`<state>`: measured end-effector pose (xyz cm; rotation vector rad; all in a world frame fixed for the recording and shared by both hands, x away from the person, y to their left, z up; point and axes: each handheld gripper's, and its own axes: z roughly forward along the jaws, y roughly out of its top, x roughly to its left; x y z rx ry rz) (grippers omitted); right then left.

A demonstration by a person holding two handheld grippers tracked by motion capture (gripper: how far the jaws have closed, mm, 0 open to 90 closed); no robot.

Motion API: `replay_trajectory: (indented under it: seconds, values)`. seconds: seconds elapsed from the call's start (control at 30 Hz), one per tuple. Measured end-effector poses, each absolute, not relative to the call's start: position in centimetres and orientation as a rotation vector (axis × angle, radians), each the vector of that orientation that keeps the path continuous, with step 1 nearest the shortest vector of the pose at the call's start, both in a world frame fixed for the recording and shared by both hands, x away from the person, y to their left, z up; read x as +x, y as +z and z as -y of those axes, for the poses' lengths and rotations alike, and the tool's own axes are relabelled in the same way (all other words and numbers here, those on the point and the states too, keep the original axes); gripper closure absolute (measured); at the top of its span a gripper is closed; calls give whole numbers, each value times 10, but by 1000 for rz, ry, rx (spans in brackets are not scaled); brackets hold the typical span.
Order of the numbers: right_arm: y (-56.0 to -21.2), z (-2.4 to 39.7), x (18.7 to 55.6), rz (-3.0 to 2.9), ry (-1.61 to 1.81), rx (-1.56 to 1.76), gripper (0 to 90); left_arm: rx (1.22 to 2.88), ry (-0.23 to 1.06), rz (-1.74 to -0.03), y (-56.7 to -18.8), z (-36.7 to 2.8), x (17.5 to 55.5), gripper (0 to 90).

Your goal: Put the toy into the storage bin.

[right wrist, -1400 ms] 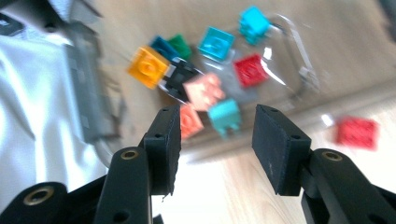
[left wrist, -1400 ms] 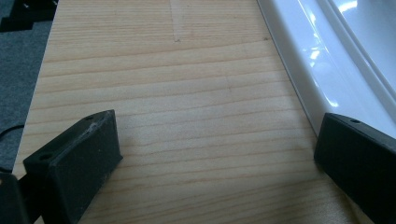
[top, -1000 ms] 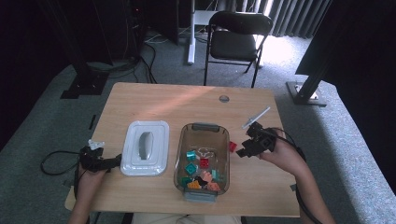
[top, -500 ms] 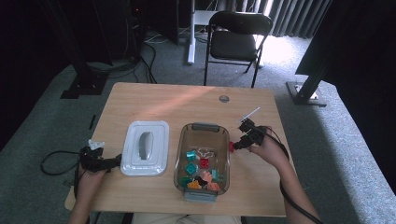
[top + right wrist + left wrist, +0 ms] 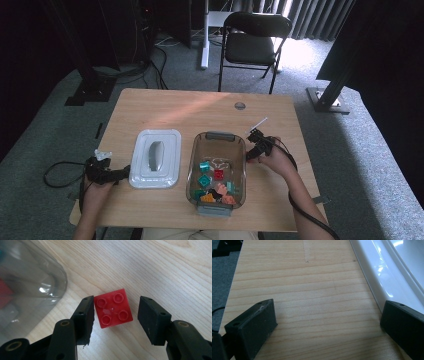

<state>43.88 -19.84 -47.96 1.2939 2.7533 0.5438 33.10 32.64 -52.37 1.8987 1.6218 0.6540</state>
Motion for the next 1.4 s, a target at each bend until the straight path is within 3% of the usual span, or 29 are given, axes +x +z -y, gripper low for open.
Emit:
replay_trajectory:
  seconds: [0.33, 0.8, 1.4]
  values:
    - [-485, 197, 438, -2768, 504, 1299, 585, 1899, 654, -1622, -524, -326, 331, 8]
    - [-464, 214, 422, -2801, 531, 1303, 587, 1896, 654, -1622, -524, -326, 331, 8]
    - [-379, 223, 374, -2781, 734, 1122, 587, 1895, 656, -1622, -524, -326, 331, 8]
